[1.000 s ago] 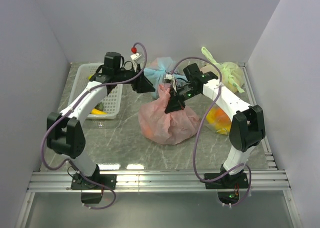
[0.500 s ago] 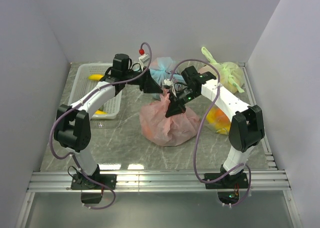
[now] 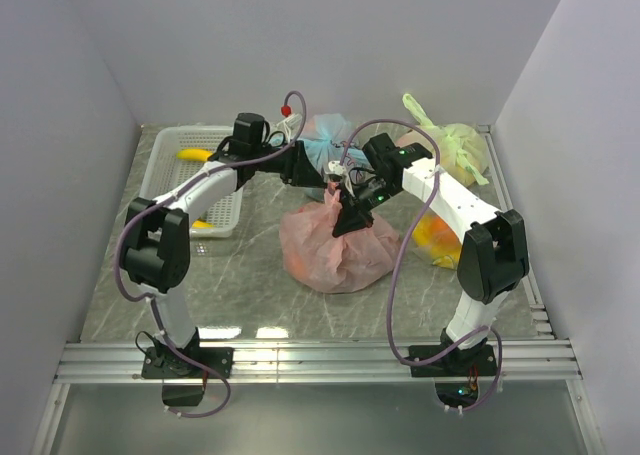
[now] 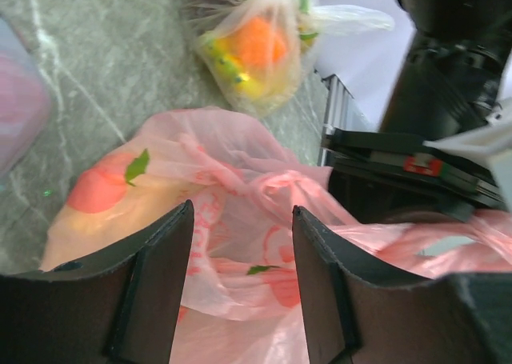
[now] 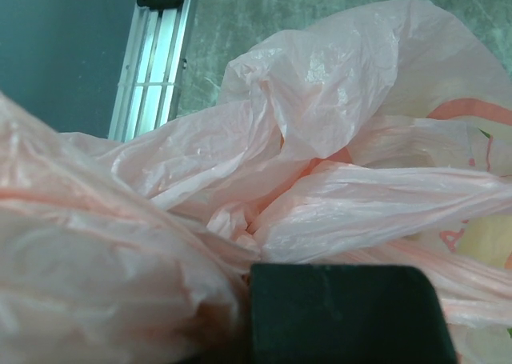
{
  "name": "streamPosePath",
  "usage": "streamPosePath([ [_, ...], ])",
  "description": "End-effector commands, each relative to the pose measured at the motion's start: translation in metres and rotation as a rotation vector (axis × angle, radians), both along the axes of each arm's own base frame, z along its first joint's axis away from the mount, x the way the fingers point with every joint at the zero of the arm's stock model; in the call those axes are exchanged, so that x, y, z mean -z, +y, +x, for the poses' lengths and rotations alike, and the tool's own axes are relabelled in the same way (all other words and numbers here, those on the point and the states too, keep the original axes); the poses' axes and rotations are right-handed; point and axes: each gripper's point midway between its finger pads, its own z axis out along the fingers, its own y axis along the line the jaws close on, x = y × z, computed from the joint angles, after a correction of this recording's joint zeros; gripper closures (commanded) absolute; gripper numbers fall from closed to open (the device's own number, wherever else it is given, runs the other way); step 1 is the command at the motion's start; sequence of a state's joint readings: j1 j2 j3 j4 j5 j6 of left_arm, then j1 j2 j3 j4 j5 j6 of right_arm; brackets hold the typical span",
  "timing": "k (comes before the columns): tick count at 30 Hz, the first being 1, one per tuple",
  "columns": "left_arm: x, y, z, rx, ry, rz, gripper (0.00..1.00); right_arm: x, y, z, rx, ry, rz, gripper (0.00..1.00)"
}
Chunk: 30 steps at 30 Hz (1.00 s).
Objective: Place the fake fruits into the plastic bag and tie a complex knot
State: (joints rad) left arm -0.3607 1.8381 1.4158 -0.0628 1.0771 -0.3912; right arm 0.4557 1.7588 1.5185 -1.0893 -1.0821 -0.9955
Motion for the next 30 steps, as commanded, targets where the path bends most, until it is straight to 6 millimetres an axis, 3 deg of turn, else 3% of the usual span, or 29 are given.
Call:
streamPosePath([
  [1,-0.008,0.0,0.017,-0.038,-0.048,0.011,0.42,-0.014,0.003,-0.002,-0.026,-0.04,0.024,1.0],
  [5,-0.009,-0.001,0.018,-0.026,-0.025,-0.01,0.4,-0.014,0.003,-0.001,-0.027,-0.045,0.022,1.0],
  [6,-0.01,-0.002,0.015,-0.004,0.004,-0.027,0.31,-0.013,0.003,-0.001,-0.025,-0.045,0.021,1.0],
  [7,-0.011,-0.002,0.014,0.002,0.024,-0.037,0.29,-0.013,0.003,0.0,-0.025,-0.047,0.023,1.0],
  [12,-0.03,0.004,0.011,0.019,0.096,-0.131,0.26,-0.013,0.004,0.001,-0.02,-0.047,0.022,1.0],
  [26,-0.011,-0.003,0.006,0.031,0.238,-0.108,0.35,-0.013,0.007,0.006,-0.025,-0.043,0.017,1.0],
  [30,-0.022,0.004,-0.003,0.059,0.221,-0.134,0.52,-0.011,0.006,0.008,-0.01,-0.032,0.002,1.0],
])
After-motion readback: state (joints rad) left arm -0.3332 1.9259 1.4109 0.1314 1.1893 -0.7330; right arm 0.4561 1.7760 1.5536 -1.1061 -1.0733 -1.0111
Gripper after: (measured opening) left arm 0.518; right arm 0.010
